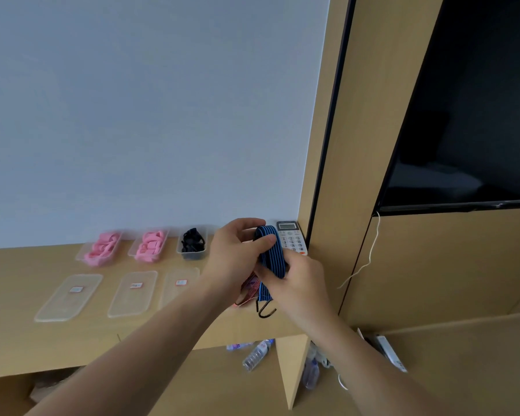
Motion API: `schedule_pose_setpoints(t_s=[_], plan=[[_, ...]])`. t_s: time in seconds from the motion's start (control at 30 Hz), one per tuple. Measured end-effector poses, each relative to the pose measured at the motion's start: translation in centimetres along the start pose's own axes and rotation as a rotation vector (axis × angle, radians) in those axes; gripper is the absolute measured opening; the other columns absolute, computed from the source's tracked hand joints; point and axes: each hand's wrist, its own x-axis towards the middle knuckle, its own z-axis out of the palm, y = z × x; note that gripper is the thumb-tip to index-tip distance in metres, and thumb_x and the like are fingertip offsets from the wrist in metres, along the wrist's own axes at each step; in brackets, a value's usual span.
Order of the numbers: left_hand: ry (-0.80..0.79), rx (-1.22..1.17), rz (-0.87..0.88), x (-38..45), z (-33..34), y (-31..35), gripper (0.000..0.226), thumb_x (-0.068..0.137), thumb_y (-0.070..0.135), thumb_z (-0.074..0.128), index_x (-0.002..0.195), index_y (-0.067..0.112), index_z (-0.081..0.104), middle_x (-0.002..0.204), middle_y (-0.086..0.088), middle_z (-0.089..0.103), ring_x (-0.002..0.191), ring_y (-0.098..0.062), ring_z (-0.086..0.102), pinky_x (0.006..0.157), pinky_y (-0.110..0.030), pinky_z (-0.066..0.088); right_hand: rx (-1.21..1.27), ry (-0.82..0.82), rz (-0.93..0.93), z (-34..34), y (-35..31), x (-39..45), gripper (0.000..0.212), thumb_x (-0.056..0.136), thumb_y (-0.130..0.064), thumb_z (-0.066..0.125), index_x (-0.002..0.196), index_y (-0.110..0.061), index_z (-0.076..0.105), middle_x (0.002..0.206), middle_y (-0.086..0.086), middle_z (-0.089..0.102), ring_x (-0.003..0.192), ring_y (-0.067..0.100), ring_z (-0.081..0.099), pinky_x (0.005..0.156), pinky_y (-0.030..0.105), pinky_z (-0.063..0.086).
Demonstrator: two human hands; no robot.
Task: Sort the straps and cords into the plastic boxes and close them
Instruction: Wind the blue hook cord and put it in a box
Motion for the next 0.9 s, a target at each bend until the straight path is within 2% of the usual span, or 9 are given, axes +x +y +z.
schedule_pose_setpoints(t_s=[0.07,0.17,0.4,0.47,0.53,0.63,0.7,0.8,0.9], plan=[[-0.009,-0.02,-0.011,-0.2,0.2,0.0,0.022,0.088,0.004,0.075,0.107,0.015,0.07,0.099,-0.005,0.077,0.082,-0.023,0.076,0.053,-0.024,0.055,-0.116,0.092,-0.018,0.2,-0.1,0.0,0.018,0.087,-0.031,0.075,0.086,-0.015,0.068,0.076,-0.001,0.071,0.07,0.019,0.067,0.06,0.038,0.056],[-0.021,-0.049,-0.011,-0.5,0.3,0.2,0.023,0.089,0.001,0.074,0.108,0.011,0.069,0.089,-0.001,0.079,0.077,-0.017,0.077,0.058,-0.023,0.056,-0.193,0.124,-0.021,0.4,-0.1,-0.1,0.02,0.089,-0.029,0.073,0.088,-0.01,0.067,0.079,0.004,0.071,0.071,0.021,0.067,0.059,0.039,0.056],[-0.022,-0.081,-0.047,-1.2,0.4,0.2,0.022,0.091,0.002,0.072,0.111,0.009,0.067,0.095,-0.006,0.077,0.075,-0.02,0.075,0.045,-0.019,0.049,-0.299,0.117,0.011,0.9,0.2,-0.5,0.024,0.09,-0.033,0.069,0.081,-0.02,0.051,0.071,-0.009,0.056,0.066,0.017,0.059,0.045,0.022,0.04],[-0.034,-0.058,-0.035,-1.1,0.0,0.2,0.022,0.091,0.0,0.071,0.111,0.01,0.068,0.097,-0.007,0.077,0.077,-0.018,0.076,0.055,-0.022,0.055,-0.179,0.04,0.019,0.4,0.6,-0.2,0.02,0.087,-0.035,0.073,0.081,-0.021,0.06,0.07,-0.007,0.065,0.069,0.016,0.067,0.052,0.03,0.053],[-0.047,-0.006,-0.001,-0.8,-0.6,0.5,0.023,0.091,-0.002,0.07,0.109,0.012,0.069,0.103,-0.009,0.076,0.082,-0.017,0.076,0.067,-0.026,0.059,0.133,-0.132,0.107,-0.6,0.7,0.4,0.016,0.084,-0.04,0.076,0.087,-0.025,0.071,0.079,-0.004,0.076,0.076,0.013,0.073,0.065,0.033,0.06],[-0.098,-0.005,0.037,-0.4,-1.4,1.1,0.027,0.092,-0.005,0.067,0.114,0.01,0.068,0.107,-0.011,0.074,0.082,-0.015,0.075,0.076,-0.027,0.061,0.532,-0.34,0.269,-2.0,0.7,1.3,0.013,0.091,-0.024,0.072,0.104,-0.021,0.072,0.096,0.0,0.079,0.09,0.014,0.076,0.072,0.029,0.061],[-0.144,0.015,0.083,-0.5,-1.5,1.4,0.029,0.091,-0.006,0.067,0.115,0.01,0.069,0.107,-0.009,0.075,0.085,-0.014,0.075,0.076,-0.024,0.06,0.625,-0.401,0.284,-2.7,0.6,1.8,0.02,0.089,-0.014,0.073,0.109,-0.013,0.069,0.098,0.005,0.078,0.092,0.02,0.076,0.07,0.025,0.059],[-0.187,0.035,0.163,-0.9,-1.3,1.3,0.032,0.089,-0.006,0.068,0.114,0.014,0.071,0.103,-0.002,0.077,0.093,-0.008,0.073,0.077,-0.016,0.055,0.696,-0.462,0.282,-3.5,0.3,2.4,0.029,0.082,-0.007,0.077,0.11,-0.008,0.068,0.098,0.011,0.078,0.092,0.029,0.076,0.07,0.03,0.061],[-0.201,0.006,0.118,-0.8,-1.7,0.9,0.029,0.095,0.015,0.069,0.122,0.021,0.068,0.112,0.002,0.076,0.108,-0.013,0.071,0.086,-0.026,0.057,0.745,-0.422,0.286,-3.8,0.0,2.8,0.028,0.076,-0.007,0.08,0.103,-0.008,0.074,0.097,0.016,0.076,0.088,0.035,0.076,0.067,0.036,0.062]])
